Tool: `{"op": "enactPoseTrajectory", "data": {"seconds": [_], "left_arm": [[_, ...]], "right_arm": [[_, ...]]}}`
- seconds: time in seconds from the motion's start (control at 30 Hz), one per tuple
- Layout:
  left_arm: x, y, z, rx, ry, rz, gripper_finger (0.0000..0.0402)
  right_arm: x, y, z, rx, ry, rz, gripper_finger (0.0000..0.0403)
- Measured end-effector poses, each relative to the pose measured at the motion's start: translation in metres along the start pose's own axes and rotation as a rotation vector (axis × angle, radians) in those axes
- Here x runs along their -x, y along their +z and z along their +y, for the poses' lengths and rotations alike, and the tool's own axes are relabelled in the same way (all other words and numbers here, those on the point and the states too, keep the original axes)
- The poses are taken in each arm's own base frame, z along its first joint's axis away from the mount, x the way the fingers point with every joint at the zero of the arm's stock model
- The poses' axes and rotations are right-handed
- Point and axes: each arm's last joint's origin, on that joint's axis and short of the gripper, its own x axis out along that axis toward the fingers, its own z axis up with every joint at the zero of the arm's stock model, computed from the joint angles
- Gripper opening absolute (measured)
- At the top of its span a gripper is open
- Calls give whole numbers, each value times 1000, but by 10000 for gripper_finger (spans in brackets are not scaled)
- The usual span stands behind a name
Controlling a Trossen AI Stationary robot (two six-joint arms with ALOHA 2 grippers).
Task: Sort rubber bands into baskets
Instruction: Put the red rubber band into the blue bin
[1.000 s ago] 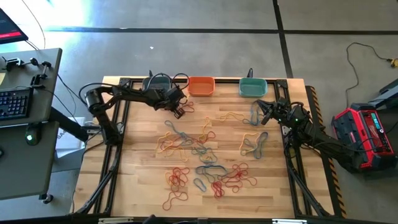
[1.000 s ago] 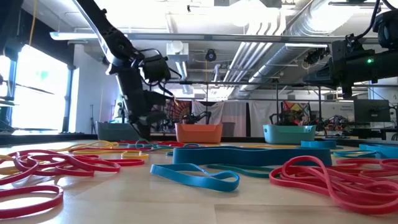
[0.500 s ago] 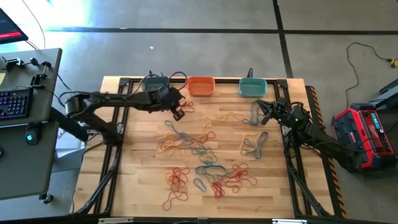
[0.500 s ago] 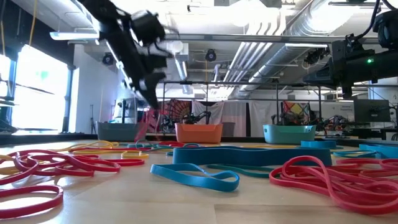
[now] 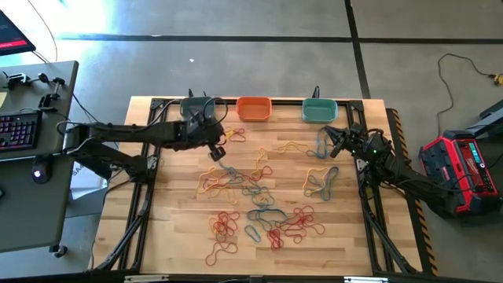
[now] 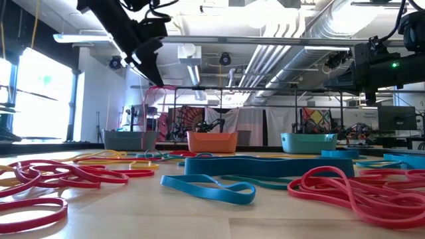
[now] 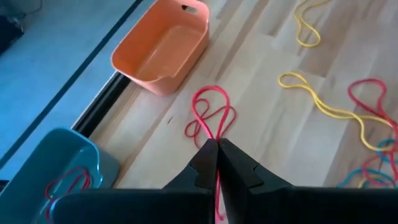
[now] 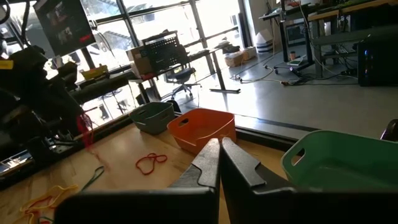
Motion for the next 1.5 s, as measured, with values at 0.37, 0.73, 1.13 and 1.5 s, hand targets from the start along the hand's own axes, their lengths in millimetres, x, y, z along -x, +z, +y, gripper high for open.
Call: {"op": "enactPoseTrajectory", "data": {"seconds": [0.37,0.73,1.13,1.5], "left_arm": [[-1,-2,-5,-68,15,13,9],[-11,-3,-11,-76,-31,38,51],[-94,-23,-9,-91,-69,244,125],[-130,-39,20,29,-148,363,129]], "right_arm": [[0,0,0,0,1,0,0],[0,0,0,0,0,0,0],[0,0,0,0,0,0,0],[0,0,0,0,0,0,0]]}}
